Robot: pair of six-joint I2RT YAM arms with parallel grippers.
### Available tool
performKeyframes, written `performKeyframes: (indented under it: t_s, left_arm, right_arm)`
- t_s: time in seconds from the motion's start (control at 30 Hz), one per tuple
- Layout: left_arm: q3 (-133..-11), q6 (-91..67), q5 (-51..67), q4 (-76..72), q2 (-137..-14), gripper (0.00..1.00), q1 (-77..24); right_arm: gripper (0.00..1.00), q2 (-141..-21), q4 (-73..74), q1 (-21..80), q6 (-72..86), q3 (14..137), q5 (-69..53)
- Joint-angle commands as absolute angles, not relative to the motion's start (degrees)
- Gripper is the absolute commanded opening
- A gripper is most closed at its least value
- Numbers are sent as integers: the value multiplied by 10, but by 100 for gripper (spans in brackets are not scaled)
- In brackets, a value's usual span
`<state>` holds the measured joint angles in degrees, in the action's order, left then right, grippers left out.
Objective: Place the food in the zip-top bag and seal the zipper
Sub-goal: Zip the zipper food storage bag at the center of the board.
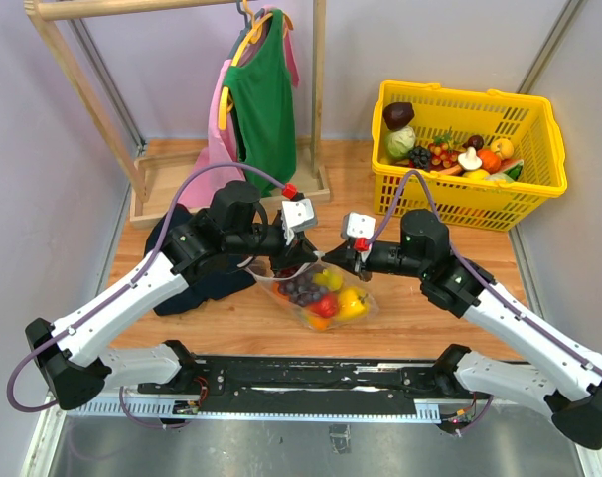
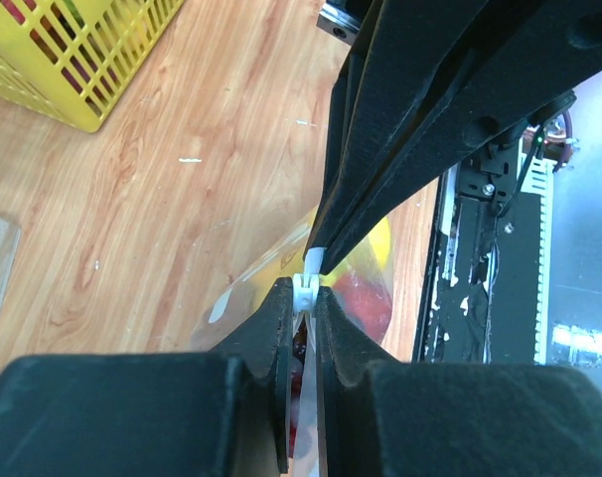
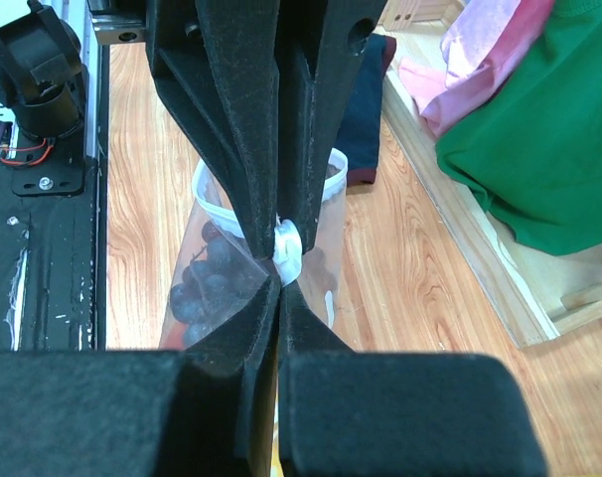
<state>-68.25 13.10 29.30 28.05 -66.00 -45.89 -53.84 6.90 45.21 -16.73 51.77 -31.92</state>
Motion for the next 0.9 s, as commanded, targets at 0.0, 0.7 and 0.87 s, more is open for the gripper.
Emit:
performKeyframes:
  t_s: [0.0, 0.7, 0.87]
  left_arm:
    - [-679, 126, 274, 301, -656, 1, -461]
    - [-678, 131, 327, 270, -660, 0, -461]
    - [-672, 132, 327, 273, -661, 0, -461]
  right_arm:
    - [1, -518, 26, 437, -156, 514, -311]
    - [38, -590, 57, 435, -161, 542, -374]
    - [18, -601, 59, 435, -163, 546, -363]
